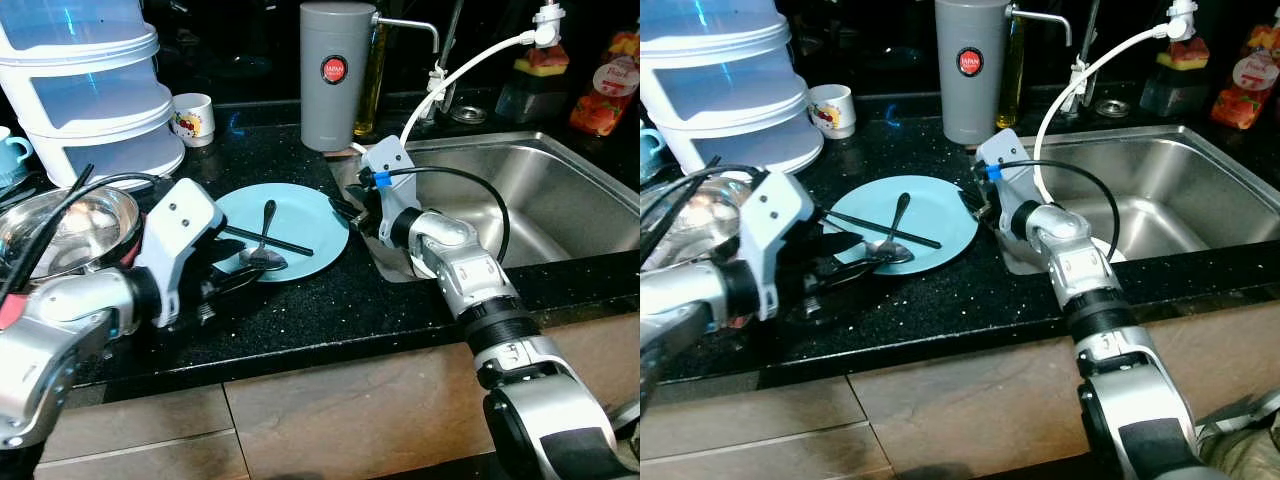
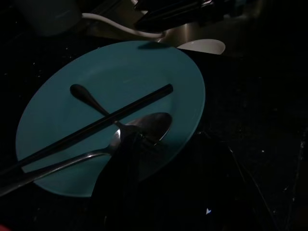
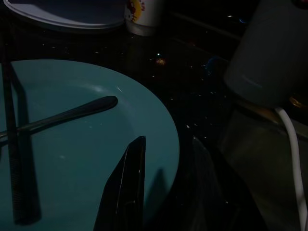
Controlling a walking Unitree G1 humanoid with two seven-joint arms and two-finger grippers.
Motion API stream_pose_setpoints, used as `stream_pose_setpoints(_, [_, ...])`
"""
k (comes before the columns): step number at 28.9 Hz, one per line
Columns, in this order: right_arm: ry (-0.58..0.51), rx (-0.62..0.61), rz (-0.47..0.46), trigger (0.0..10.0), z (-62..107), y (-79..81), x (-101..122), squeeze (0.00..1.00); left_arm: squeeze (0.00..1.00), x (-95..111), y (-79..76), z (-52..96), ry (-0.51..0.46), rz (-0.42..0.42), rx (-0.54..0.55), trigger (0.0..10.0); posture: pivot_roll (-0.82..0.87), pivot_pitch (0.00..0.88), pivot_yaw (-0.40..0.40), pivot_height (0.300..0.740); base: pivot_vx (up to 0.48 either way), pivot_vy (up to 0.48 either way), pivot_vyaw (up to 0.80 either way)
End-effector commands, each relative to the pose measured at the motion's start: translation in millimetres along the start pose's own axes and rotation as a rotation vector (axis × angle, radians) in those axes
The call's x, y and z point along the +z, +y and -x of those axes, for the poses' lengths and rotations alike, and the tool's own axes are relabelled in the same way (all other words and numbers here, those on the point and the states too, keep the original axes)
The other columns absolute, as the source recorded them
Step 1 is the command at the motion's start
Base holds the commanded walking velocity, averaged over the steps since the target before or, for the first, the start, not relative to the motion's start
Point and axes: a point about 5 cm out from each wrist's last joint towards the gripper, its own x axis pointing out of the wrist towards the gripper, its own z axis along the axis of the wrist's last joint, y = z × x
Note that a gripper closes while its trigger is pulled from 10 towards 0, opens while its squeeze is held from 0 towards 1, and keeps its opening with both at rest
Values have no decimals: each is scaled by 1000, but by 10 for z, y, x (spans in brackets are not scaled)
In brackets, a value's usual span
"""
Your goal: Kitchen organization
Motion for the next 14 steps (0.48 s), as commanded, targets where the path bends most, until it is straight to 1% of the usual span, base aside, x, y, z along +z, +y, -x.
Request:
stream_pose_setpoints(1, [10, -1, -10, 10000, 22, 3, -18, 0, 0, 2, 8, 51, 17, -14, 6, 10000, 69, 106, -5, 740, 0, 0, 0])
stream_pose_setpoints(2, [12, -9, -12, 10000, 34, -2, -16, 0, 0, 3, 34, 58, 12, -10, 42, 10000, 68, 103, -5, 740, 0, 0, 0])
stream_pose_setpoints(4, [14, -12, -11, 10000, 42, -2, -17, 0, 0, 2, 53, 54, 5, 1, 74, 10000, 68, 103, -5, 740, 0, 0, 0])
stream_pose_setpoints(8, [20, -38, -29, 10000, 56, -20, -32, 0, 0, 1, 102, 12, -23, 11, 168, 10000, 63, 99, -7, 740, 0, 0, 0])
stream_pose_setpoints(11, [25, -45, -38, 10000, 65, -17, -46, 0, 0, -14, 95, -13, -29, 19, 190, 10000, 59, 96, -8, 740, 0, 0, 0])
stream_pose_setpoints(14, [28, -38, -38, 10000, 75, 2, -51, 0, 0, -31, 68, -34, -24, 17, 182, 10000, 56, 92, -8, 740, 0, 0, 0])
